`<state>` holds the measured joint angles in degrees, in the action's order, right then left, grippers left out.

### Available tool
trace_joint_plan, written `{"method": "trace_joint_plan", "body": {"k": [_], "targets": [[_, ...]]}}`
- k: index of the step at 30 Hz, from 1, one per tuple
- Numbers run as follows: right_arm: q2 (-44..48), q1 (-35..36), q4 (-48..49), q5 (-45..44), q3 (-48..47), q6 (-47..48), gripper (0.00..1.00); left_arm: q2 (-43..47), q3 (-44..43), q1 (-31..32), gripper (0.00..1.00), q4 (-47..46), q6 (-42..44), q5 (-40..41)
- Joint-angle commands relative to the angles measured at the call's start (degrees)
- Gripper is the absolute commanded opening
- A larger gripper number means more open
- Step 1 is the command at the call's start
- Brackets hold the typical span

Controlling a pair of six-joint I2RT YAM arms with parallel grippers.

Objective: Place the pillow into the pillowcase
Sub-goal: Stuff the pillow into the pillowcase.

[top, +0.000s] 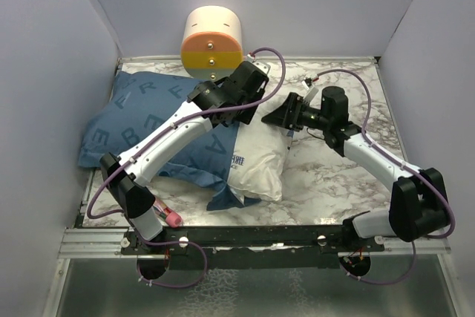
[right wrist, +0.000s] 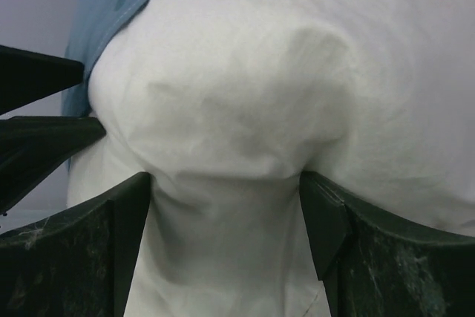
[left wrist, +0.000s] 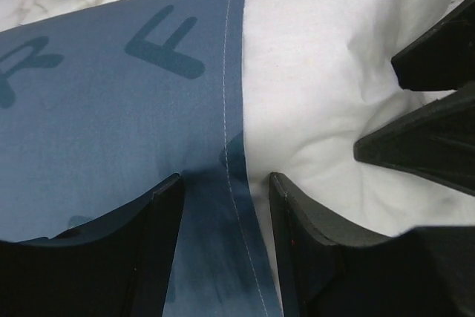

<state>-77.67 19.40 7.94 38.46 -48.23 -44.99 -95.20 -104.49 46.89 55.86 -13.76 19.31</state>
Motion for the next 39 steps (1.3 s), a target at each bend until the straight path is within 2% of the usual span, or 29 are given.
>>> {"method": "trace_joint_plan", "body": {"k": [1, 3, 7, 15, 18, 19, 24, 29, 35, 39], "targets": [[-2.3, 0.9, -5.7, -4.9, -2.8, 3.2, 0.66, -1.4, -3.8, 1.7, 0.52, 6.1, 3.4, 9.5], [-3.1, 1.1, -7.0, -5.5, -3.4, 3.7, 0.53, -1.6, -4.1, 2.2, 0.49, 6.5, 3.9, 10.5], [-3.5, 1.6, -7.2, -5.7, -3.5, 3.9, 0.40, -1.7, -2.9, 2.3, 0.47, 7.0, 4.2, 10.9], [-4.6, 2.9, -4.5, -4.5, -3.7, 3.0, 0.34, -3.5, -2.6, 2.3, 0.23, 1.8, 5.9, 6.8], [-5.1, 3.3, -1.9, -3.5, -3.0, 1.6, 0.31, -4.0, -3.2, 2.3, 0.03, 0.3, 6.6, 3.1], [-5.2, 3.3, -0.7, -3.1, -2.8, 1.0, 0.30, -4.1, -3.4, 2.4, 0.00, -0.1, 6.9, 1.8], [-5.6, 3.5, 6.3, -0.9, -1.6, -3.4, 0.23, -3.9, -8.8, 2.9, 0.00, -1.7, 8.0, -4.7], [-7.2, 3.7, 22.1, 2.0, -1.9, -14.6, 0.09, -3.0, -15.9, 3.5, 0.00, -6.4, 3.6, -17.0], [-6.7, 4.7, 34.2, -1.1, -6.3, -22.8, 0.06, 0.4, -14.2, 3.7, 0.00, -17.7, -4.4, -26.3], [-7.6, 9.4, 38.1, -6.7, -5.5, -24.9, 0.05, 1.3, -10.3, 3.7, 0.00, -26.8, -9.7, -31.7]]}}
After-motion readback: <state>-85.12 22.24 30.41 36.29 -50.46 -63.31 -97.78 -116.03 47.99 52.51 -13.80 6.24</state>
